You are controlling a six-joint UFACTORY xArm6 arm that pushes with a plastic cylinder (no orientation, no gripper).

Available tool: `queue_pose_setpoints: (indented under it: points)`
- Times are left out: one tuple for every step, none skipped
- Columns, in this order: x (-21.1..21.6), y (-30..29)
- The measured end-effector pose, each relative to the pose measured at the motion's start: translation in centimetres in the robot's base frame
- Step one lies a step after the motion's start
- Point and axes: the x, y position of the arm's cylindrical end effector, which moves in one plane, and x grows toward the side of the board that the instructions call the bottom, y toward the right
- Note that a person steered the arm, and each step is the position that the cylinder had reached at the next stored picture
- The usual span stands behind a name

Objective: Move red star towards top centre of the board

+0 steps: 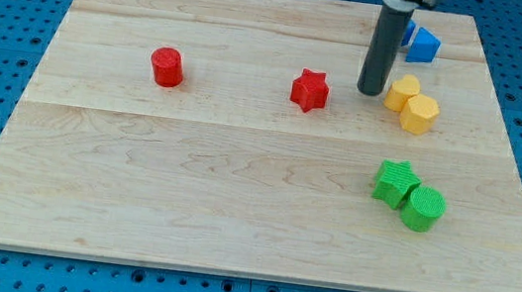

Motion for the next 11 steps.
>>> queue_pose_setpoints:
  points:
    - [0.4, -4.6]
    - [-0.5, -9.9]
    - [0.5, -12.5]
    - [4.6, -12.5]
    - [5.0, -15.8]
    - [2.7, -16.5]
    - [0.4, -16.5]
    - [-2.1, -16.5]
    - [-5.9, -16.3]
    - [-9.7, -15.8]
    - [-12.7, -14.5]
